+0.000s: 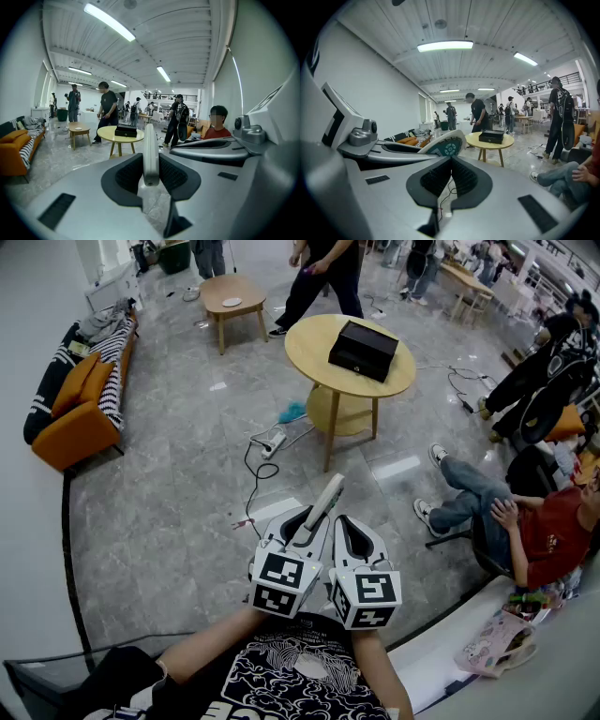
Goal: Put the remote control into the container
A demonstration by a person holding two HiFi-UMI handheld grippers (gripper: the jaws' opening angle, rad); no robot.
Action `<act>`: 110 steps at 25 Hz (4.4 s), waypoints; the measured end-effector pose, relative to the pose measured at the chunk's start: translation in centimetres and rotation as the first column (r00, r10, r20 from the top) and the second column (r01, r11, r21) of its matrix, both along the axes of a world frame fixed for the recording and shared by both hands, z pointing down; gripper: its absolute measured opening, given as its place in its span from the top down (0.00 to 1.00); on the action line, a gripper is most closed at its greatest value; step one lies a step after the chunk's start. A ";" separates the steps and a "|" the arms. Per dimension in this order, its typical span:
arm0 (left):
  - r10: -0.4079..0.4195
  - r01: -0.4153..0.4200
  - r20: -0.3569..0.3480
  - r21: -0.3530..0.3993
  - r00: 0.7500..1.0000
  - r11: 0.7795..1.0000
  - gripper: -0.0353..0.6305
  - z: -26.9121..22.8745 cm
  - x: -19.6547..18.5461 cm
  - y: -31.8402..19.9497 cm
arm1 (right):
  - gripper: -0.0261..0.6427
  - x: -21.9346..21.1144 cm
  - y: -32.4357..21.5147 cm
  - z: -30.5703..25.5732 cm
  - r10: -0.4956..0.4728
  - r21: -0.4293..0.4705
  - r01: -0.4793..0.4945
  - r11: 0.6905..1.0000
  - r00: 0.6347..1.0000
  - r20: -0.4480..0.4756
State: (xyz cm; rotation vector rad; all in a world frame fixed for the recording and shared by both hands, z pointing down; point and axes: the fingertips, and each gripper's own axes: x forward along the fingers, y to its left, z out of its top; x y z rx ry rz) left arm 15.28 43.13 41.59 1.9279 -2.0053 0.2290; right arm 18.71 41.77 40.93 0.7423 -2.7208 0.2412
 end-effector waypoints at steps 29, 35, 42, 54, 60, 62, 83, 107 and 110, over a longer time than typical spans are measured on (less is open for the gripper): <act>-0.011 0.011 -0.017 -0.004 1.000 1.000 0.79 1.2 -4.9 -4.4 | 0.93 -4.2 -4.4 1.4 0.013 -0.016 -0.013 1.000 1.000 -0.011; -0.011 0.011 0.002 -0.025 1.000 1.000 0.79 1.4 -5.9 -8.6 | 0.93 -5.4 -8.7 1.9 0.005 -0.036 -0.005 0.999 1.000 0.004; -0.016 0.017 0.011 -0.038 1.000 0.999 0.79 1.3 -6.2 -16.1 | 0.93 -6.2 -16.3 1.7 -0.012 -0.047 0.014 0.999 1.000 0.024; -0.050 0.053 0.042 -0.067 0.998 0.996 0.79 1.0 -5.9 -28.9 | 0.93 -5.8 -29.4 1.4 -0.023 -0.082 0.027 0.996 0.998 0.051; -0.059 0.063 0.056 -0.079 0.997 0.995 0.79 0.3 -5.9 -31.6 | 0.93 -5.7 -32.2 1.0 -0.027 -0.102 0.034 0.994 0.997 0.066; -0.060 0.064 0.055 -0.084 0.997 0.994 0.79 0.4 -5.9 -32.2 | 0.93 -5.6 -32.9 1.2 -0.024 -0.108 0.032 0.994 0.997 0.069; -0.036 0.036 0.002 -0.069 0.999 0.997 0.79 1.7 -10.1 -38.3 | 0.93 -10.1 -38.4 2.0 -0.003 -0.087 0.006 0.996 0.999 0.040; 0.157 -0.158 -0.025 -0.075 0.987 0.985 0.79 1.8 -28.5 -50.3 | 0.92 -28.2 -49.7 2.3 0.185 -0.102 -0.185 0.977 0.983 -0.006; 0.196 -0.198 -0.035 -0.081 0.980 0.977 0.79 2.0 -29.9 -51.1 | 0.93 -29.8 -50.5 2.4 0.216 -0.107 -0.216 0.970 0.976 -0.014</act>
